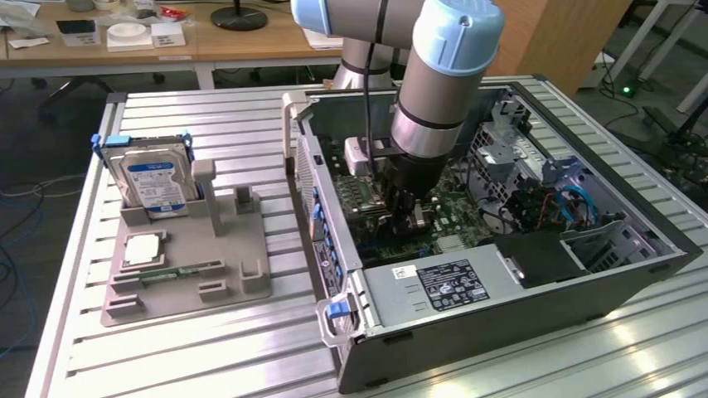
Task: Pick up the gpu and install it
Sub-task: 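Insert the gpu into the slot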
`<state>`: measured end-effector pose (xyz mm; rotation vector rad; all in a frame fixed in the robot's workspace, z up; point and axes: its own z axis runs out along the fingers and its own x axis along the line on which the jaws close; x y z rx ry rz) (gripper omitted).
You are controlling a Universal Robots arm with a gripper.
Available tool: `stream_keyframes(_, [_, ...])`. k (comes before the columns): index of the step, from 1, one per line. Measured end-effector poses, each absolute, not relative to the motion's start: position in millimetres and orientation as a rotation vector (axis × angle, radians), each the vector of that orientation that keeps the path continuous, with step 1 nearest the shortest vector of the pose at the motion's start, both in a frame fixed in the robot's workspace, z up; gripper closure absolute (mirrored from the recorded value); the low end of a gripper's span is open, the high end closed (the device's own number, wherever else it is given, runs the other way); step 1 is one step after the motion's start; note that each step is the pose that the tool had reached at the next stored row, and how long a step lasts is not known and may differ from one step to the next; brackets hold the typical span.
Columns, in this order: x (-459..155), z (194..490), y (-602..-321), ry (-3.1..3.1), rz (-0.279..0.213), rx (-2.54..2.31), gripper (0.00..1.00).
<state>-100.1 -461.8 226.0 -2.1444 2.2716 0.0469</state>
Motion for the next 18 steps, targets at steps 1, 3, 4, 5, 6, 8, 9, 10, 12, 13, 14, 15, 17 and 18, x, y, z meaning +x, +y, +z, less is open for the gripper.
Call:
stream_keyframes(1, [-100.0, 226.1, -461.8, 2.272, 0.047, -2.144, 0.71])
stream_keyframes(3, [-100.1, 226.1, -461.8, 2.272, 0.047, -2.144, 0.71])
stream_keyframes(4, [-100.1, 226.1, -461.8, 2.272, 0.047, -2.144, 0.71])
stream_keyframes(5, [-100.0, 226.1, -461.8, 2.272, 0.047, -2.144, 0.71])
stream_keyframes(6, [-100.1, 226.1, -461.8, 2.272, 0.047, -2.144, 0.71])
stream_keyframes(8, [-100.1, 226.0, -461.9, 2.272, 0.047, -2.145, 0.71])
stream_keyframes(9, [-99.9, 224.4, -461.8, 2.271, 0.047, -2.144, 0.71])
stream_keyframes(10, [-99.9, 222.9, -461.8, 2.271, 0.047, -2.145, 0.71])
stream_keyframes(12, [-100.0, 222.4, -461.8, 2.272, 0.047, -2.145, 0.71])
stream_keyframes(13, [-100.1, 222.4, -461.8, 2.272, 0.047, -2.144, 0.71])
stream_keyframes(14, [-100.1, 222.4, -461.8, 2.272, 0.047, -2.144, 0.71])
stream_keyframes(15, [-100.0, 222.4, -461.8, 2.272, 0.047, -2.144, 0.71])
stream_keyframes(17, [-100.0, 222.4, -461.8, 2.272, 0.047, -2.144, 0.71])
stream_keyframes(18, [-100.1, 222.4, -461.8, 2.272, 0.047, -2.144, 0.71])
